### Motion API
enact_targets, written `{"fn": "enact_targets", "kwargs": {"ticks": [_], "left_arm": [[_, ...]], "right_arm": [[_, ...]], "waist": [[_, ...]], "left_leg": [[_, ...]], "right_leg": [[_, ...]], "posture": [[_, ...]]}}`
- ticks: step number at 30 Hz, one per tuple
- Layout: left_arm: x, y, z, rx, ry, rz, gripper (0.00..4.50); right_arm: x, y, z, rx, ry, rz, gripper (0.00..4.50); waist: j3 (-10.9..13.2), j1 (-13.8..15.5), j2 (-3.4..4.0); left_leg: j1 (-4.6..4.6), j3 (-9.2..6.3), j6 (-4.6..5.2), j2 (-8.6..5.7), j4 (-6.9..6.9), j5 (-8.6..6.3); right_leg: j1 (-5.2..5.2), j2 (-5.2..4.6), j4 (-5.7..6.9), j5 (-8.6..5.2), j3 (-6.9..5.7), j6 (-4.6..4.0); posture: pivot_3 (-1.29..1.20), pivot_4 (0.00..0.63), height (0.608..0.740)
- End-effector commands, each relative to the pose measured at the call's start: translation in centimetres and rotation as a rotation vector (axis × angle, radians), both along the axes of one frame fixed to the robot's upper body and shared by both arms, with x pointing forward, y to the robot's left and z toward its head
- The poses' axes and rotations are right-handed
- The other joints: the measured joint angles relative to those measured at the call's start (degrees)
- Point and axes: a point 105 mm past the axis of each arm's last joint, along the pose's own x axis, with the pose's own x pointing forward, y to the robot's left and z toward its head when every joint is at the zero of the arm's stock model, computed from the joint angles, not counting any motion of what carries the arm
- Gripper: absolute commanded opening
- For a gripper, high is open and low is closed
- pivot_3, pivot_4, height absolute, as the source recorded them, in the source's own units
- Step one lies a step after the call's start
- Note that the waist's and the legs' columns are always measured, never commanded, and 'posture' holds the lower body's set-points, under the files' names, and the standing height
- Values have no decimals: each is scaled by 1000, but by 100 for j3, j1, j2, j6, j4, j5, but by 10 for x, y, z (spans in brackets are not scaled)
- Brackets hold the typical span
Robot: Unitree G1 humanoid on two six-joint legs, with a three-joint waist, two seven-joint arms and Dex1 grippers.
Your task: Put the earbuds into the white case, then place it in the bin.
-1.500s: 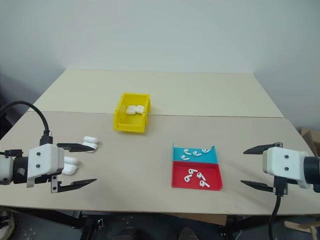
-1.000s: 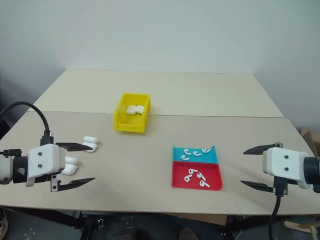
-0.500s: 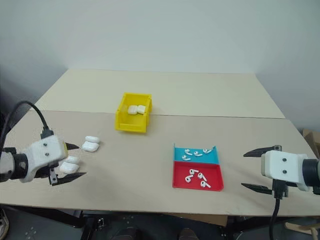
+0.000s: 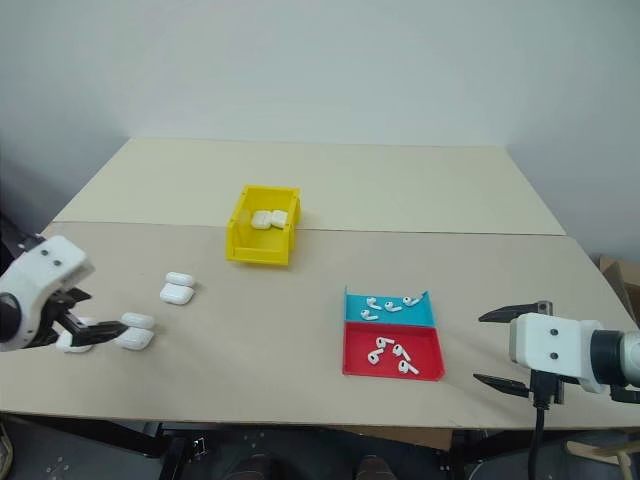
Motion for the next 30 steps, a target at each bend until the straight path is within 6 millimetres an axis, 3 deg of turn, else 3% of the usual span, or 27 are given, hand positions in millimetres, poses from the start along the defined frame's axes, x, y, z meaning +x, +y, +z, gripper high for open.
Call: {"fn": "enact_targets", "kwargs": {"ticks": [1,14,21,30], "left_arm": [[-1,9,-1,-18,98,80,4500],[21,20,-30,-130,278,258,4500],[36,11,-51,-191,313,284,4500],[43,12,-57,-167,314,318,4500]], "right_arm": [[0,3,-1,2,-15,4,4478],[-6,5,-8,5,-7,-28,4478],[-4,6,-9,0,-15,-40,4478],[-4,5,-9,-3,-21,-43,4478]], "waist": [[0,3,0],[3,29,-7],[0,21,-12],[0,28,-21]], "left_leg": [[-1,0,0,0,0,0],[-14,-3,0,-3,-1,0],[-13,-5,0,-4,2,0],[-17,-7,0,-4,1,0]], "right_leg": [[-1,0,0,0,0,0],[-8,3,1,-1,-2,0],[-6,3,4,0,-3,0],[-7,3,3,-1,-3,0]], "posture": [[0,150,740],[0,150,740],[0,150,740],[0,150,740]]}}
